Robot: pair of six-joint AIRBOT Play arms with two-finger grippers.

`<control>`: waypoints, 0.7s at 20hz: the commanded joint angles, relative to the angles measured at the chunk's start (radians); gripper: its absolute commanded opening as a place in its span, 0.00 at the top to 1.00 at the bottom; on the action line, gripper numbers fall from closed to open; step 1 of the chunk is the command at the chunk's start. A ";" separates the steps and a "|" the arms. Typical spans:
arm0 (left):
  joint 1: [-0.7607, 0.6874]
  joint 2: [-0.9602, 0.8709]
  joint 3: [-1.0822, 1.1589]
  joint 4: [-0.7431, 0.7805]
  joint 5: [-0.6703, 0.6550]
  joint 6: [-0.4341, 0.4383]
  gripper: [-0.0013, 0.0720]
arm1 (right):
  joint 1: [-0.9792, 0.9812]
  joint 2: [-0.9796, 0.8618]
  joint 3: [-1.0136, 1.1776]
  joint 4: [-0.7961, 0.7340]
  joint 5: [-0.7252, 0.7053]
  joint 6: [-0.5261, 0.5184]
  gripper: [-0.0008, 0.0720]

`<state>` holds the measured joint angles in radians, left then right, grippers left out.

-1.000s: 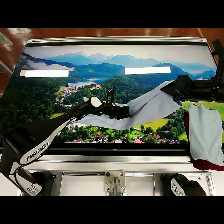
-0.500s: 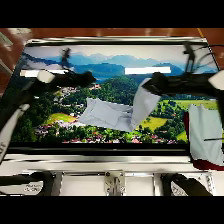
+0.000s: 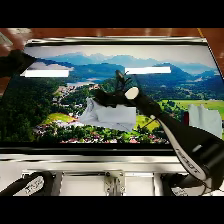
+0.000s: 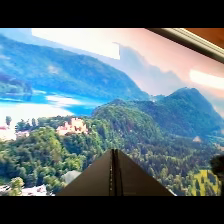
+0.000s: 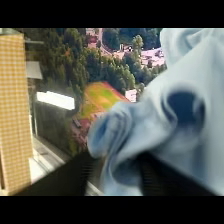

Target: Fold the shirts.

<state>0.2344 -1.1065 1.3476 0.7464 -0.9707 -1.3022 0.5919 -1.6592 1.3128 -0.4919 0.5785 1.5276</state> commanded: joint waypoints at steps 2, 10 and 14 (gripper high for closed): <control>0.043 0.041 -0.006 0.026 -0.127 0.000 0.93 | 0.035 -0.119 0.071 0.200 -0.056 -0.084 0.24; 0.043 0.040 -0.011 0.052 -0.133 0.012 0.93 | -0.344 0.058 0.071 -0.443 0.651 0.000 0.06; 0.043 0.040 -0.011 0.053 -0.140 0.016 0.93 | -0.549 0.077 0.033 -0.629 0.827 0.052 0.05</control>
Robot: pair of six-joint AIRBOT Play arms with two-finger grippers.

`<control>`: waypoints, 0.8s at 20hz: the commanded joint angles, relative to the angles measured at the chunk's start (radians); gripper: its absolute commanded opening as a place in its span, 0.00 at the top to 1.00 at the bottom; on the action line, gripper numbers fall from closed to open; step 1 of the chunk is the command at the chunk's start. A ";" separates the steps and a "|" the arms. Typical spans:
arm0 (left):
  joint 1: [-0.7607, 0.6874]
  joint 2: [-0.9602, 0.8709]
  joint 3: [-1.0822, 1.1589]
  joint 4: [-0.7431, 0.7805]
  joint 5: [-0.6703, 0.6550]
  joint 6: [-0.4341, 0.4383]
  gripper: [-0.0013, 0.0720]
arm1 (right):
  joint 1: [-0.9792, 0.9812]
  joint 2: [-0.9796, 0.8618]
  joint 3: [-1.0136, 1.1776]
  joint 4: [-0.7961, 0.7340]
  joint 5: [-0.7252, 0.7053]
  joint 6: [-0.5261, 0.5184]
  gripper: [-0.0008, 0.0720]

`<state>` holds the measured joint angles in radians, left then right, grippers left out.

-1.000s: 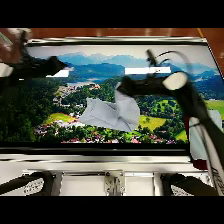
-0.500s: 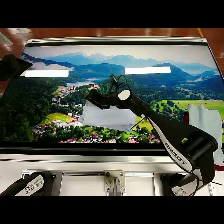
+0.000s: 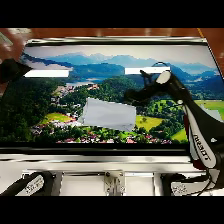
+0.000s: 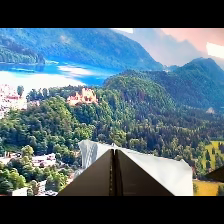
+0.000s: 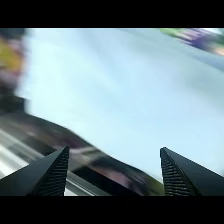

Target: Fold the shirts.

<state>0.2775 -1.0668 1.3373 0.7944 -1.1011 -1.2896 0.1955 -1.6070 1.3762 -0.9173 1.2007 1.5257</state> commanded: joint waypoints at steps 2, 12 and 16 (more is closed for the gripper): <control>0.000 0.001 -0.002 0.004 -0.012 0.003 0.93 | -0.181 0.018 -0.122 -0.139 0.133 0.047 0.04; 0.000 0.001 -0.002 -0.001 -0.023 0.002 0.93 | -0.078 -0.183 -0.249 0.289 -0.098 -0.143 0.52; 0.000 0.001 -0.002 -0.003 -0.027 -0.018 0.93 | -0.111 -0.124 -0.190 0.463 0.022 -0.415 0.89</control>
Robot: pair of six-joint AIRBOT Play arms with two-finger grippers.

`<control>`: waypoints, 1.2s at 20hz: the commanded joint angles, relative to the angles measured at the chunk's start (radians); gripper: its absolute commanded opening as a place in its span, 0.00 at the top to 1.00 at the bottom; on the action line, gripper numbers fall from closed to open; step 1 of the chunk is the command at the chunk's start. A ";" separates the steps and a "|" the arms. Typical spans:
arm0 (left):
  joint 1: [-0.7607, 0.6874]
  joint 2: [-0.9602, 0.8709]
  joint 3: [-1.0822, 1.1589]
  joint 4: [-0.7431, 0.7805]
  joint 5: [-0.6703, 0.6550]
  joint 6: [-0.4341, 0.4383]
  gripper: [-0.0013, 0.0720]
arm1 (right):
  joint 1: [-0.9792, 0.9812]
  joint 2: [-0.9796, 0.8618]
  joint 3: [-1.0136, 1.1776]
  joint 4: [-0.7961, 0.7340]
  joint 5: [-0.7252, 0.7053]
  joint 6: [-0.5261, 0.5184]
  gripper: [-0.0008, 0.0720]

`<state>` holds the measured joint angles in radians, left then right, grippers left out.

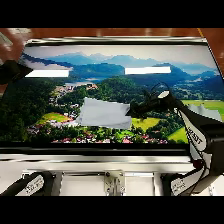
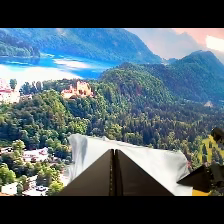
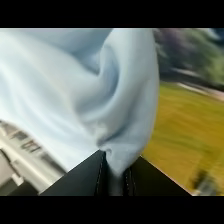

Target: Fold the shirts.

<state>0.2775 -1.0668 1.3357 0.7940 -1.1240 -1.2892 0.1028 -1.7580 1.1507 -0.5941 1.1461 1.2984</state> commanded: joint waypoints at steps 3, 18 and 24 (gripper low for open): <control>-0.030 0.001 0.000 -0.008 -0.011 -0.020 0.93 | -0.149 0.197 0.160 0.066 0.188 -0.143 0.89; -0.174 0.001 0.000 -0.008 -0.100 0.006 0.93 | -0.892 0.515 0.363 -0.518 0.284 0.127 0.89; -0.174 0.000 -0.001 -0.008 -0.090 0.005 0.93 | -0.892 0.509 0.363 -0.262 -0.189 0.127 0.89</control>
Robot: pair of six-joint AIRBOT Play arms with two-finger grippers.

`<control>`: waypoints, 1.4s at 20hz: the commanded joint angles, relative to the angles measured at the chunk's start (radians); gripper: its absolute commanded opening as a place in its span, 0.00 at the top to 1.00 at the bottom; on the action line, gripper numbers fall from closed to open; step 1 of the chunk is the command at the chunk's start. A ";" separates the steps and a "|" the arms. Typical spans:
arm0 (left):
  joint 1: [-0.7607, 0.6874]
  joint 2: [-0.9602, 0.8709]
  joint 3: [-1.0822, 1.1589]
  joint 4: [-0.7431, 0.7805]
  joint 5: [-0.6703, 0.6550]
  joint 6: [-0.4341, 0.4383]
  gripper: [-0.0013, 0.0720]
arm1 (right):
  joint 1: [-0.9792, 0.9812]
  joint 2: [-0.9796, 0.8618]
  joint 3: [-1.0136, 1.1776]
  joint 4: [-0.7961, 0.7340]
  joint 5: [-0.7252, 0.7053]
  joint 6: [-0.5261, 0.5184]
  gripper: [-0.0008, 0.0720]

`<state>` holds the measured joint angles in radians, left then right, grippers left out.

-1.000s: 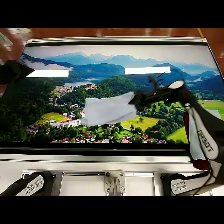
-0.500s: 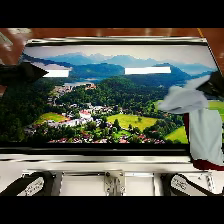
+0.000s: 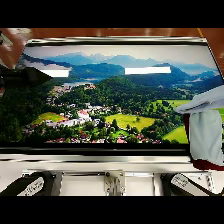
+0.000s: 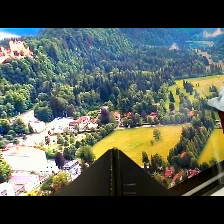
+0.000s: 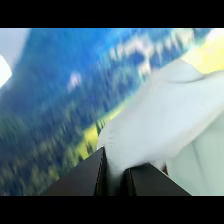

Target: Fold the shirts.

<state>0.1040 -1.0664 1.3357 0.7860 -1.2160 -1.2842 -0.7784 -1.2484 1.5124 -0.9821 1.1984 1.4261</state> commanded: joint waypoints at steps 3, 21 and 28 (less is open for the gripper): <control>-0.001 -0.005 -0.001 0.000 0.038 -0.003 0.93 | -0.011 0.000 0.002 0.137 -0.257 0.000 0.89; -0.061 -0.004 -0.001 0.000 0.030 0.020 0.93 | -0.168 0.160 -0.089 -0.562 0.563 0.118 0.89; -0.061 -0.003 -0.001 0.000 0.025 0.019 0.93 | -0.168 0.245 -0.594 -0.686 0.317 0.164 0.85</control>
<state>0.0441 -1.0702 1.3346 0.7860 -1.1877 -1.2644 -0.9459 -1.0264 1.0851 -1.5795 1.6135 1.5650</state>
